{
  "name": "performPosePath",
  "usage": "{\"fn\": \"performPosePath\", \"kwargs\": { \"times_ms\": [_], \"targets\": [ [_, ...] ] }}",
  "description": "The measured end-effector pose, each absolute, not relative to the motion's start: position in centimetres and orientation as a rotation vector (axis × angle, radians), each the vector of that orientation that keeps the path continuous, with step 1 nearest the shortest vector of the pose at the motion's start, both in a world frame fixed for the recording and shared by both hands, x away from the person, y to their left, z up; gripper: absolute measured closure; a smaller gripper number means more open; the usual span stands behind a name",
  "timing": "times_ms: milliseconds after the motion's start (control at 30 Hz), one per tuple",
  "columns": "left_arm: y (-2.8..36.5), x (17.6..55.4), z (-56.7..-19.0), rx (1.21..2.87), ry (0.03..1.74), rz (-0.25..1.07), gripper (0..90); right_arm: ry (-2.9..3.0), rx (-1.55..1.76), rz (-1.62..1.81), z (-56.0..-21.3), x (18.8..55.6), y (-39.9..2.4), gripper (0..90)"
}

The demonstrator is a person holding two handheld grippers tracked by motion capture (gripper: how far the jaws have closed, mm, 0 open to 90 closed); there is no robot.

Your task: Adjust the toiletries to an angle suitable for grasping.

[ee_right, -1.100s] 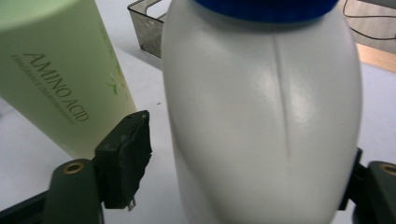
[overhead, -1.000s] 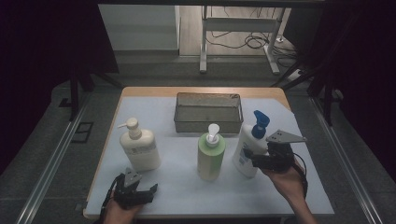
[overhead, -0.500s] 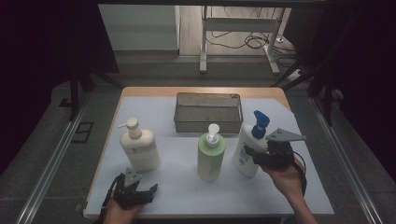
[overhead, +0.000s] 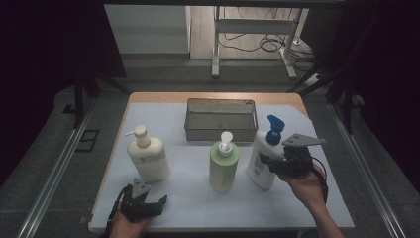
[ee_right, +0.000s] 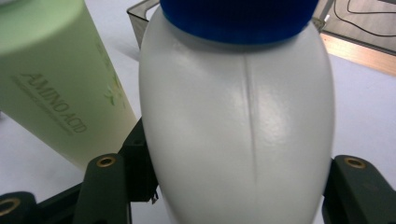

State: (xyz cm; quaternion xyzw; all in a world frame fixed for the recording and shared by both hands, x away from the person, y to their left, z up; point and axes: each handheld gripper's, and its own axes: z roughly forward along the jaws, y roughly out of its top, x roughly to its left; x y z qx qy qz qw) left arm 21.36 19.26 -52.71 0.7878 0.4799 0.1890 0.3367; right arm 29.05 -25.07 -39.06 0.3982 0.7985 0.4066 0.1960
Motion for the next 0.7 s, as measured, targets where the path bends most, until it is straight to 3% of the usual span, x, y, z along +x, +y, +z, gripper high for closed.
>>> {"fn": "performPosePath", "kwargs": {
  "times_ms": [700],
  "targets": [
    [19.3,21.4,-52.7,2.055,1.251,0.492,13.0,2.291,1.059,1.151,-35.1,30.8,-24.5,39.7]
  ]
}}
